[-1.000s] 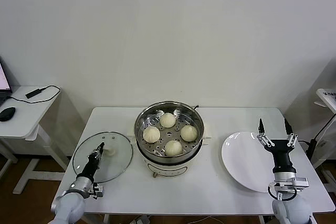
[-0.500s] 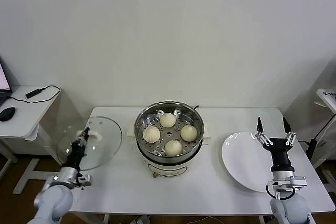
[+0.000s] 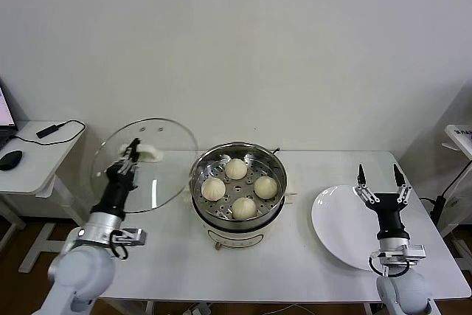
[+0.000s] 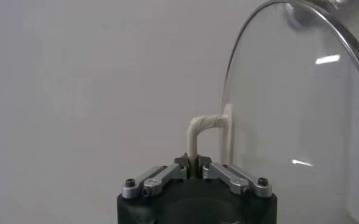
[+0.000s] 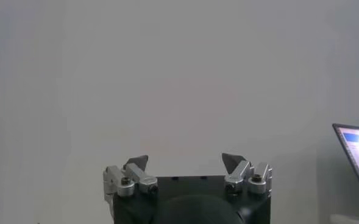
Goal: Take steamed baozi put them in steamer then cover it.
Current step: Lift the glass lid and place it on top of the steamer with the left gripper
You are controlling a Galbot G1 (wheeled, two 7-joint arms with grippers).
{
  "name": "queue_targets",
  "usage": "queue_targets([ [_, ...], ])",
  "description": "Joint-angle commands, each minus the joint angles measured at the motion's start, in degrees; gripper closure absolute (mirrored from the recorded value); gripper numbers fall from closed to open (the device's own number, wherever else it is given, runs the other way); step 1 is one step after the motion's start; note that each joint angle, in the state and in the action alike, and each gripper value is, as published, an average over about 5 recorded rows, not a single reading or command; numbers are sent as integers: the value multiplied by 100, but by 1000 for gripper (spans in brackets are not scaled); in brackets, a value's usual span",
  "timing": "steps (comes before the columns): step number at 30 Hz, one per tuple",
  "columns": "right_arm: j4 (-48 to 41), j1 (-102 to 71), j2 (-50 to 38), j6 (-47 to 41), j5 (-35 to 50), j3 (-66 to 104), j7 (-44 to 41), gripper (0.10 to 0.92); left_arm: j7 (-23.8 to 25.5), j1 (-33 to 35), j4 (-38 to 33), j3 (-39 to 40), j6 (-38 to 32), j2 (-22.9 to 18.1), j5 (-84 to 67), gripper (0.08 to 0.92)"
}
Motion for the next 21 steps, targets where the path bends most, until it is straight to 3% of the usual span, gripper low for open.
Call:
queue_targets([
  [1, -96, 51, 62, -25, -89, -14, 19, 203, 1155, -904, -935, 2240, 1157, -302, 652, 806],
  [12, -433, 171, 206, -42, -262, 44, 45, 203, 1574, -1544, 181, 3052, 1348, -1295, 1920, 806],
  [21, -562, 271, 278, -148, -389, 53, 117, 203, 1622, -1653, 743, 3136, 1709, -1608, 2004, 806],
])
